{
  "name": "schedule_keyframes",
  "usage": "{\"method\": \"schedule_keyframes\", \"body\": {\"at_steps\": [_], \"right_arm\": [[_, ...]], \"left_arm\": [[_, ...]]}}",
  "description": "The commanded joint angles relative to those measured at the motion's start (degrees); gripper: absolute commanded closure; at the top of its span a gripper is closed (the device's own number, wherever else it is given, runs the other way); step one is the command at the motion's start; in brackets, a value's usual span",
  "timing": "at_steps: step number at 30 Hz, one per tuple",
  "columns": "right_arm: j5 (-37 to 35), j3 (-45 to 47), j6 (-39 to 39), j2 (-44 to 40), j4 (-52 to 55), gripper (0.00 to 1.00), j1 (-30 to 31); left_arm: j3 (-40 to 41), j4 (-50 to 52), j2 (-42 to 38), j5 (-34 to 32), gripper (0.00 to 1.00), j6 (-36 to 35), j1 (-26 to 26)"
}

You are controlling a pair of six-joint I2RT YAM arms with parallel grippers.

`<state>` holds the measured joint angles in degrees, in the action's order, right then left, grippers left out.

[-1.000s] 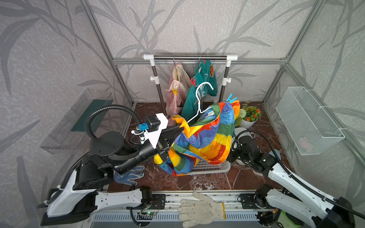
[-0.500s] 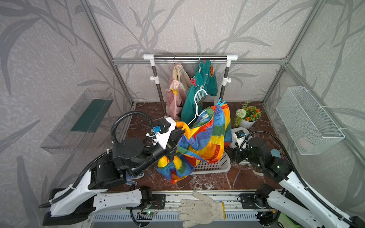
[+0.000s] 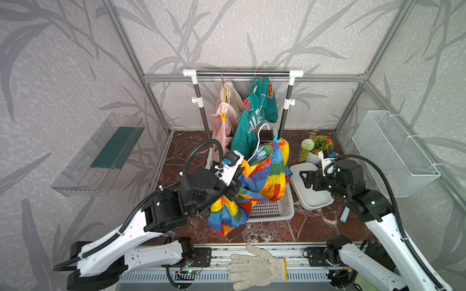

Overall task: Remove the clothespins securing jackets to the hanger
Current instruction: Adjust the jacket in the basket, then remove the clothespin from the hanger.

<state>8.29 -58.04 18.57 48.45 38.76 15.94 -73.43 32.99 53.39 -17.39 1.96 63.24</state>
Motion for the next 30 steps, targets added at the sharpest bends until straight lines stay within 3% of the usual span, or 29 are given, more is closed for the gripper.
{"method": "schedule_keyframes", "body": {"at_steps": [1,8,14,19,30], "right_arm": [[11.16,-4.38,5.92,3.21,4.29,0.18,-4.67],[14.89,-10.75,14.03,10.70,7.52,0.23,-5.29],[16.94,-11.46,22.48,12.38,7.38,0.26,-5.27],[17.37,-13.90,24.20,14.56,10.74,0.27,-5.31],[19.15,-14.16,28.03,20.15,7.03,0.30,-4.22]], "left_arm": [[0.53,-1.79,0.13,4.09,1.00,-4.00,-0.15],[4.98,-3.72,-2.09,6.85,1.00,-9.11,-0.18],[6.91,-3.20,-1.69,6.20,1.00,-11.65,-0.05],[8.22,-5.19,-1.43,4.08,1.00,-14.43,1.04],[9.71,-6.47,1.44,0.14,1.00,-17.86,4.59]]}}
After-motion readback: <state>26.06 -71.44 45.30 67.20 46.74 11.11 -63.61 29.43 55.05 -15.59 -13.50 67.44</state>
